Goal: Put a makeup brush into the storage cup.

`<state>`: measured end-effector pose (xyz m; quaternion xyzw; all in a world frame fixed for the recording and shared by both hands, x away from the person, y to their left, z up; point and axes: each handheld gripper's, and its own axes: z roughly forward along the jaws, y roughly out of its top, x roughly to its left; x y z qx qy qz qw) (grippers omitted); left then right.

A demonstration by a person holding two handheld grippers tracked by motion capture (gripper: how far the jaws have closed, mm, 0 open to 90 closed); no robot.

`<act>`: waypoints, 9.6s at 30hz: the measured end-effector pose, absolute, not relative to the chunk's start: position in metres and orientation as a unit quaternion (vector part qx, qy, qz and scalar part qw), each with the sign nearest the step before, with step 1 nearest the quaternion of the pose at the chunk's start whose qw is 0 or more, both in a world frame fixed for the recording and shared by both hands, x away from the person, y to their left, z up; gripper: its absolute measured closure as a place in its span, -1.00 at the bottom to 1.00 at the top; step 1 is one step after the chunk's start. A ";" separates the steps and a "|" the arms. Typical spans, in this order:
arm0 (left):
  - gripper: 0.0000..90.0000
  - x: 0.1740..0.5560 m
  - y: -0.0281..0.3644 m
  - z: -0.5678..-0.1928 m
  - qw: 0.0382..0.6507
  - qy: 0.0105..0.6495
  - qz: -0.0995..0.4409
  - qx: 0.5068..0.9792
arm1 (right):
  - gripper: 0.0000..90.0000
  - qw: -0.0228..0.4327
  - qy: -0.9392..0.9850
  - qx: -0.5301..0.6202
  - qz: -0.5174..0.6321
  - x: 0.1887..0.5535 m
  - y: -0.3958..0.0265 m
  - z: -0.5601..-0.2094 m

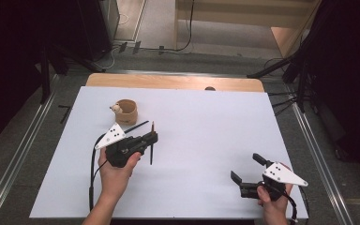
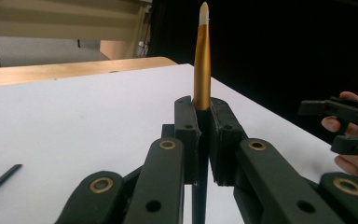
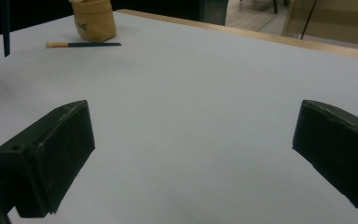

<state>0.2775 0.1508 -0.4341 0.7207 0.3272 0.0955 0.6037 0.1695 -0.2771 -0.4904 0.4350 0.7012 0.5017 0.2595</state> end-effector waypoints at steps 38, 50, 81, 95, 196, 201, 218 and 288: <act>0.88 0.321 0.188 -0.419 0.602 0.377 0.154 0.686 | -1.00 0.267 0.682 0.474 0.490 0.158 -0.322 -0.503; 0.87 0.337 0.195 -0.409 0.597 0.396 0.188 0.672 | -1.00 0.268 0.686 0.469 0.487 0.158 -0.321 -0.504; 0.87 0.386 0.205 -0.402 0.619 0.424 0.254 0.610 | -1.00 0.266 0.688 0.469 0.485 0.159 -0.320 -0.508; 0.87 0.403 0.208 -0.411 0.616 0.431 0.291 0.592 | -1.00 0.263 0.688 0.471 0.485 0.160 -0.320 -0.509; -1.00 0.288 0.265 -0.462 0.541 0.428 0.197 0.697 | -1.00 0.271 0.690 0.465 0.484 0.158 -0.316 -0.507; -1.00 0.278 0.271 -0.468 0.546 0.429 0.191 0.694 | -1.00 0.272 0.690 0.464 0.484 0.158 -0.315 -0.507; -1.00 0.241 0.286 -0.486 0.537 0.427 0.177 0.706 | -1.00 0.278 0.687 0.466 0.483 0.157 -0.316 -0.505; -0.47 0.355 0.236 -0.452 0.308 0.398 0.113 0.857 | -1.00 0.290 0.690 0.460 0.479 0.155 -0.317 -0.503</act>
